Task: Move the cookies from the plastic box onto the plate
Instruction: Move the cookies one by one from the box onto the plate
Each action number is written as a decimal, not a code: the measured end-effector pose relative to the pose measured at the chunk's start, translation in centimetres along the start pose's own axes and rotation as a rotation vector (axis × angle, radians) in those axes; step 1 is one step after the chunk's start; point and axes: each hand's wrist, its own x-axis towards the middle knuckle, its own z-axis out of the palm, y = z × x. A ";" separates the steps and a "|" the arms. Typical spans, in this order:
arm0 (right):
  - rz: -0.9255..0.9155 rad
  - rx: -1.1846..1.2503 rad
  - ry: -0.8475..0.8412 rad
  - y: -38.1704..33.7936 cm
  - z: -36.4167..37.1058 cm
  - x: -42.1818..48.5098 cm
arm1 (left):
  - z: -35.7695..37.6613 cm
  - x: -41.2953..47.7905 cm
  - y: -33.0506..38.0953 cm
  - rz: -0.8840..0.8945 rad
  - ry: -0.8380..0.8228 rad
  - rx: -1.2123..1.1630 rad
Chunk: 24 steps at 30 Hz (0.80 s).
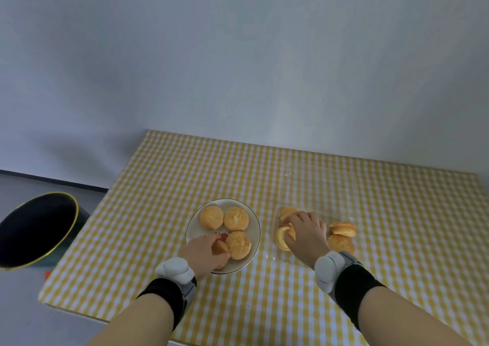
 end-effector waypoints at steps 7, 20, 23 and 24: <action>0.237 -0.085 -0.057 2.0 -0.7 -0.2 | -0.2 0.0 0.6 -0.049 0.020 0.199; 0.410 -0.123 -0.006 3.9 -1.3 0.7 | 0.3 0.1 2.8 -0.100 0.189 0.082; 0.392 -0.178 -0.020 5.4 -1.8 0.7 | 0.0 0.1 3.8 -0.049 0.282 0.042; 0.335 -0.214 -0.054 5.7 -1.9 0.7 | 0.1 0.1 4.3 -0.019 0.301 0.037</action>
